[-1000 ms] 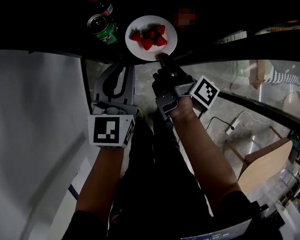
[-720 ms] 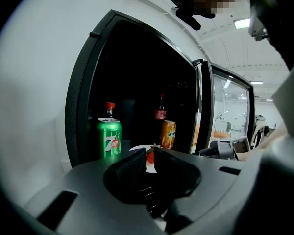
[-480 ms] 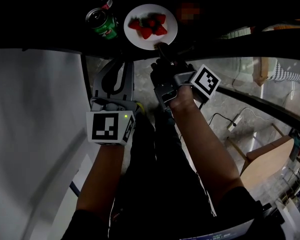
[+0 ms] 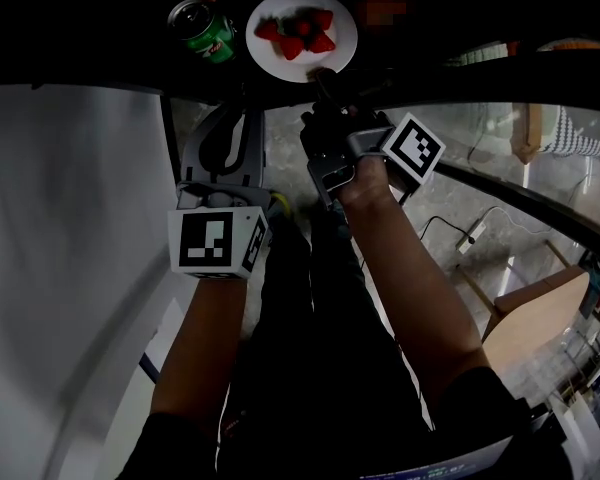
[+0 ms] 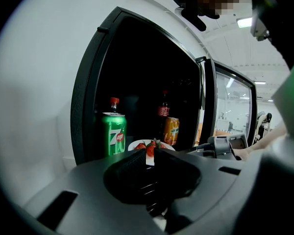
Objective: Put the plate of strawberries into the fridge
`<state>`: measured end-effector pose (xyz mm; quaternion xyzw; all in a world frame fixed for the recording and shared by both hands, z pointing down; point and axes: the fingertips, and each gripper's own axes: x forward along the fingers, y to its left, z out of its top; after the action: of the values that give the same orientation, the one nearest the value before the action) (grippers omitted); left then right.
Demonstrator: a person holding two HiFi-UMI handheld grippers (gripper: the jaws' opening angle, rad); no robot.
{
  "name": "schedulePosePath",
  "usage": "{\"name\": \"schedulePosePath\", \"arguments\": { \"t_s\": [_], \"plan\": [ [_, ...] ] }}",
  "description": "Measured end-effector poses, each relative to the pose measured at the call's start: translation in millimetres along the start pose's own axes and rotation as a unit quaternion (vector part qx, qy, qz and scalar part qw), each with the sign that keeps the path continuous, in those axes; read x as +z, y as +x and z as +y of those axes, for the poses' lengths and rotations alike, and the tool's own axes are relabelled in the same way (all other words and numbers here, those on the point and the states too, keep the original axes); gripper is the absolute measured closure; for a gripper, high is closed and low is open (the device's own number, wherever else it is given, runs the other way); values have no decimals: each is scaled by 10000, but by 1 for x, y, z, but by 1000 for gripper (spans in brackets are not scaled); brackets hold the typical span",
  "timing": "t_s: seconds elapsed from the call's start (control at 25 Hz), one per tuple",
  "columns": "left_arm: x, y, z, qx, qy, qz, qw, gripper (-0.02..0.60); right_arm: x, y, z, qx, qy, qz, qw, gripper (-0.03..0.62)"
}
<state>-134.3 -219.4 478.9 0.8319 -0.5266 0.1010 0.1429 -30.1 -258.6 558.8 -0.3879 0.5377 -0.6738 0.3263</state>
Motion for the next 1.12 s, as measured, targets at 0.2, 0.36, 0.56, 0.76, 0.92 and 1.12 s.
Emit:
{"name": "schedulePosePath", "arguments": {
  "t_s": [0.2, 0.36, 0.56, 0.76, 0.92, 1.12],
  "plan": [
    [-2, 1, 2, 6, 29, -5, 10000, 529, -2, -4, 0, -18, -259, 97, 9996, 572],
    [-5, 3, 2, -8, 59, 7, 10000, 529, -3, -9, -2, 16, -353, 142, 9993, 551],
    [-7, 3, 2, -2, 49, 17, 10000, 529, -4, -16, 5, -28, -1188, 306, 9924, 553],
    [-10, 5, 2, 6, 79, 30, 10000, 528, -13, -23, 10, -880, -4170, 561, 9029, 553],
    [-12, 6, 2, 10, 123, 37, 9999, 529, -18, -22, 16, -1177, -5796, 440, 8051, 553],
    [-16, 8, 2, 25, 152, 59, 9999, 529, -20, -18, 20, -1253, -6514, 277, 7478, 553]
  ]
}}
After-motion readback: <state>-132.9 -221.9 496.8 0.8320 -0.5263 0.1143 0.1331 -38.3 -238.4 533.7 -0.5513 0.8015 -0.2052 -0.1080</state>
